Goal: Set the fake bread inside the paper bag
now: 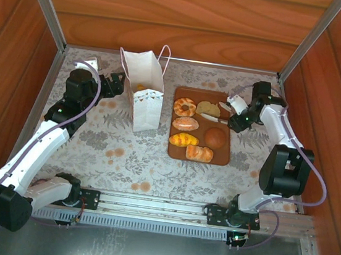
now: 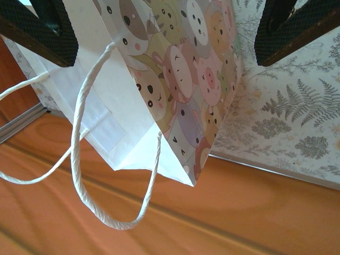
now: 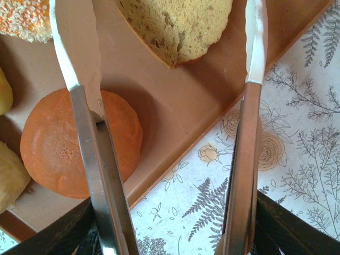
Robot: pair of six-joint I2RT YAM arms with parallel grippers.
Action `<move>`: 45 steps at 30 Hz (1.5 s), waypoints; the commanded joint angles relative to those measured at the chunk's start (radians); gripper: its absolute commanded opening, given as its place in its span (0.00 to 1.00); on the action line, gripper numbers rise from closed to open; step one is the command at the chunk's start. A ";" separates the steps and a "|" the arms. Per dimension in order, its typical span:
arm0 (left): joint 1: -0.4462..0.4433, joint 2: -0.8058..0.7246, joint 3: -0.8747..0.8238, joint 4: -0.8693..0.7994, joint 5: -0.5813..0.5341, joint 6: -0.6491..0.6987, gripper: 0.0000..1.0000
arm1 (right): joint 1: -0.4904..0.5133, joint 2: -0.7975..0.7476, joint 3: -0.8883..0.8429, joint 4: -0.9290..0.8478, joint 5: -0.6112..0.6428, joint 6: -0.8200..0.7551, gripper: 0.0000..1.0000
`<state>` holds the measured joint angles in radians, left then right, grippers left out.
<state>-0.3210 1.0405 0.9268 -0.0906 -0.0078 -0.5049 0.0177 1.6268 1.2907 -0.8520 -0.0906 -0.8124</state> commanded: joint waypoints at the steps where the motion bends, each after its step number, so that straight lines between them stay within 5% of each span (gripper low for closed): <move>1: 0.002 -0.009 0.011 -0.004 -0.020 -0.003 0.91 | -0.008 0.020 0.001 -0.027 -0.006 -0.054 0.68; 32: 0.002 -0.005 0.012 -0.008 -0.023 0.001 0.91 | 0.079 0.194 0.077 0.036 0.109 -0.037 0.67; 45: 0.002 -0.014 0.024 -0.023 -0.040 0.016 0.91 | 0.089 0.118 0.029 0.096 0.207 0.014 0.54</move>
<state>-0.3210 1.0393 0.9268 -0.1005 -0.0322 -0.5041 0.0990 1.8076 1.3357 -0.7834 0.0887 -0.8082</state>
